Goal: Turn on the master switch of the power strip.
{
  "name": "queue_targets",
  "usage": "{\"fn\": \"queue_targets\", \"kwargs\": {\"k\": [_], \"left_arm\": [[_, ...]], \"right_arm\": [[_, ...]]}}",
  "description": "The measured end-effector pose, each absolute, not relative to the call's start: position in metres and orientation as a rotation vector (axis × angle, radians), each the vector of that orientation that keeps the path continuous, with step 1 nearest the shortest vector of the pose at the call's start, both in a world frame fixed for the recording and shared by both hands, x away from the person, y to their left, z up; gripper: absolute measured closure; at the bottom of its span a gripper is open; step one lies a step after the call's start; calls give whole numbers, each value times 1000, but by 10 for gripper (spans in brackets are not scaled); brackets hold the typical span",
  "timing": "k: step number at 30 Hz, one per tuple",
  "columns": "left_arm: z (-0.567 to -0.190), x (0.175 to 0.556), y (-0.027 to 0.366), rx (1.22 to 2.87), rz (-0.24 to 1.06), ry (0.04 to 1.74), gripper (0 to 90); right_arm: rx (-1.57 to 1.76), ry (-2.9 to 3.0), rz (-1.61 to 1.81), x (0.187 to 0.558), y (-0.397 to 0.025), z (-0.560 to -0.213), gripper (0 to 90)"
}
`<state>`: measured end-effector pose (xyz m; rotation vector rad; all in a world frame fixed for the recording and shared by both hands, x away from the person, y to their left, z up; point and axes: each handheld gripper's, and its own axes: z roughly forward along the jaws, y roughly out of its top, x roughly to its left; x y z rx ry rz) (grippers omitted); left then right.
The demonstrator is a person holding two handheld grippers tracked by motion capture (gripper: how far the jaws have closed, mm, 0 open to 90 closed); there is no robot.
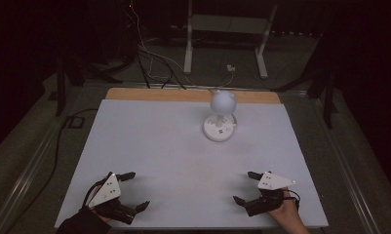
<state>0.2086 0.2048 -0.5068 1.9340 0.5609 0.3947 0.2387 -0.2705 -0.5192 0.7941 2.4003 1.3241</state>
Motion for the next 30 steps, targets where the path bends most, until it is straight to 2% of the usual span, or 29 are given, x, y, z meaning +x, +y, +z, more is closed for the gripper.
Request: {"fn": "queue_targets", "kwargs": {"k": [30], "left_arm": [[-508,210,204,1927,377,570,2]], "right_arm": [[798,2417,1380,235,-266,-510,0]]}}
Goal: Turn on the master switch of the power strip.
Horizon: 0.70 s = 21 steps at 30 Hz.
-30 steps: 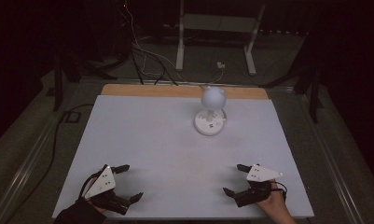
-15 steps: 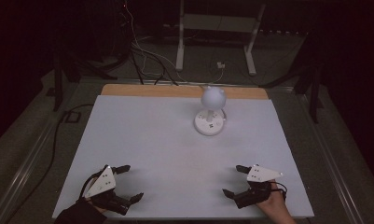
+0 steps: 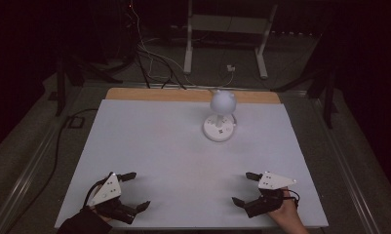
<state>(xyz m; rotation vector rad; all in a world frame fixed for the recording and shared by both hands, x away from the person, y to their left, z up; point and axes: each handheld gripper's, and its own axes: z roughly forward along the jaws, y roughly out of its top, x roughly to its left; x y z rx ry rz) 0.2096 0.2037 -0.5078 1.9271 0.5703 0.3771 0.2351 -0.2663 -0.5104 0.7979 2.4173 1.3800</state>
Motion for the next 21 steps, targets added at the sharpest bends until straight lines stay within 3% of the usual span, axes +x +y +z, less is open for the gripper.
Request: {"fn": "queue_targets", "kwargs": {"k": [21], "left_arm": [[-508,211,203,1919,370,574,2]], "right_arm": [[777,2415,1438,242,-254,-498,0]]}}
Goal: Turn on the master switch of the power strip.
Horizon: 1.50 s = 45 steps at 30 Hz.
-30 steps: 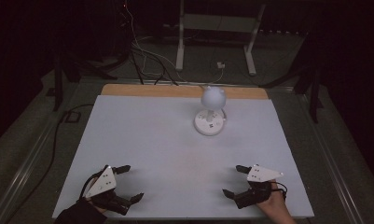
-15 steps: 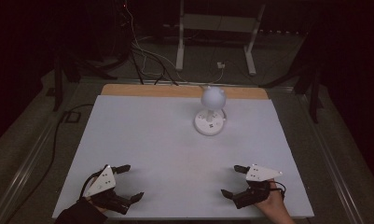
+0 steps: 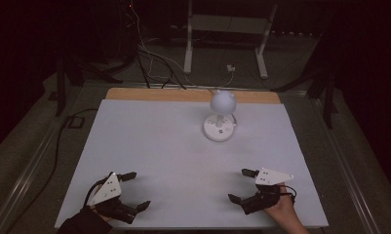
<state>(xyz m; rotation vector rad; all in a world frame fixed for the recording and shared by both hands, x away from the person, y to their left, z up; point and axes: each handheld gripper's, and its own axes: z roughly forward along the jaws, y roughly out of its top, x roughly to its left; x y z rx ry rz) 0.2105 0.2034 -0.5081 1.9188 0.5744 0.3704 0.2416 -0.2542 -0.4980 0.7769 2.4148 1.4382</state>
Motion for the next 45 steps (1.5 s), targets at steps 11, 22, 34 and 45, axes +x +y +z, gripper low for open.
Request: {"fn": "queue_targets", "kwargs": {"k": [11,22,34,45], "left_arm": [[-508,211,204,1918,369,573,2],[-508,211,204,1922,372,573,2],[-508,211,204,1920,371,574,2],[-508,211,204,1922,367,571,2]], "right_arm": [[762,2398,1464,251,-248,-487,0],[770,2364,1497,266,-244,-471,0],[797,2319,1508,283,-244,-460,0],[847,2250,1493,297,-247,-452,0]]}}
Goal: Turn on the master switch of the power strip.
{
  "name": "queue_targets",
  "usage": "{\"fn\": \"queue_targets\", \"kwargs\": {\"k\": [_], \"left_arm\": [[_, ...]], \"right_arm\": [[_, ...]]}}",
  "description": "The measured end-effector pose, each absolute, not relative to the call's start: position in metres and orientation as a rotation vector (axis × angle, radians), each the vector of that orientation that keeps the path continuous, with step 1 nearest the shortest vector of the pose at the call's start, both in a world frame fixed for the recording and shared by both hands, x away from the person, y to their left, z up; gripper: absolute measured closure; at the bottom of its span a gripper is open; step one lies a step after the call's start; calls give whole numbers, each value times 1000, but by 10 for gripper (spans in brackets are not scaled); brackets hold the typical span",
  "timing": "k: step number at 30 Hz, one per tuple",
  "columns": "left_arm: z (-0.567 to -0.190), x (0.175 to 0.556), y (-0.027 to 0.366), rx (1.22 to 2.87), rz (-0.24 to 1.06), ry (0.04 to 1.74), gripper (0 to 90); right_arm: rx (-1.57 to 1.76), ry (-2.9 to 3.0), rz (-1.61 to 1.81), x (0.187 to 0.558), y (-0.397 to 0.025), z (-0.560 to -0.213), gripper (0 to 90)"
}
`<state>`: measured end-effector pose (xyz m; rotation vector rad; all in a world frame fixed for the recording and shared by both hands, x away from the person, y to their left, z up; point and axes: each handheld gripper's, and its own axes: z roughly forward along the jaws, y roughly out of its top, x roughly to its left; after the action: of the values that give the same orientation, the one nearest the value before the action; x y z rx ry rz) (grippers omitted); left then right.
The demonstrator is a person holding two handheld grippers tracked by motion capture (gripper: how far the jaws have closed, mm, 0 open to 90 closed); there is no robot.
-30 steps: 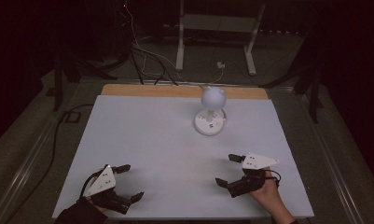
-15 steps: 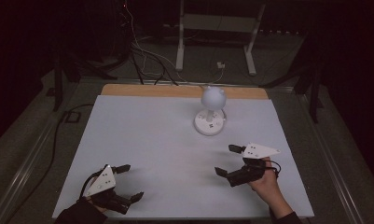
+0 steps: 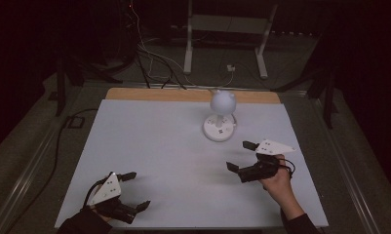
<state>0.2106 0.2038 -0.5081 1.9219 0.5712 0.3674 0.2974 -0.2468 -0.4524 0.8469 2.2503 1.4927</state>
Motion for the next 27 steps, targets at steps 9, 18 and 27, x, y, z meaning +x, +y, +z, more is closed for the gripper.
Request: {"fn": "queue_targets", "kwargs": {"k": [9,18,27], "left_arm": [[-508,210,204,1921,367,571,2],[-508,210,204,1919,368,571,2],[-508,211,204,1919,367,574,2]], "right_arm": [[888,2196,1484,316,-247,-443,0],[915,2166,1454,338,-250,-435,0],[959,2166,1434,362,-253,-439,0]]}}
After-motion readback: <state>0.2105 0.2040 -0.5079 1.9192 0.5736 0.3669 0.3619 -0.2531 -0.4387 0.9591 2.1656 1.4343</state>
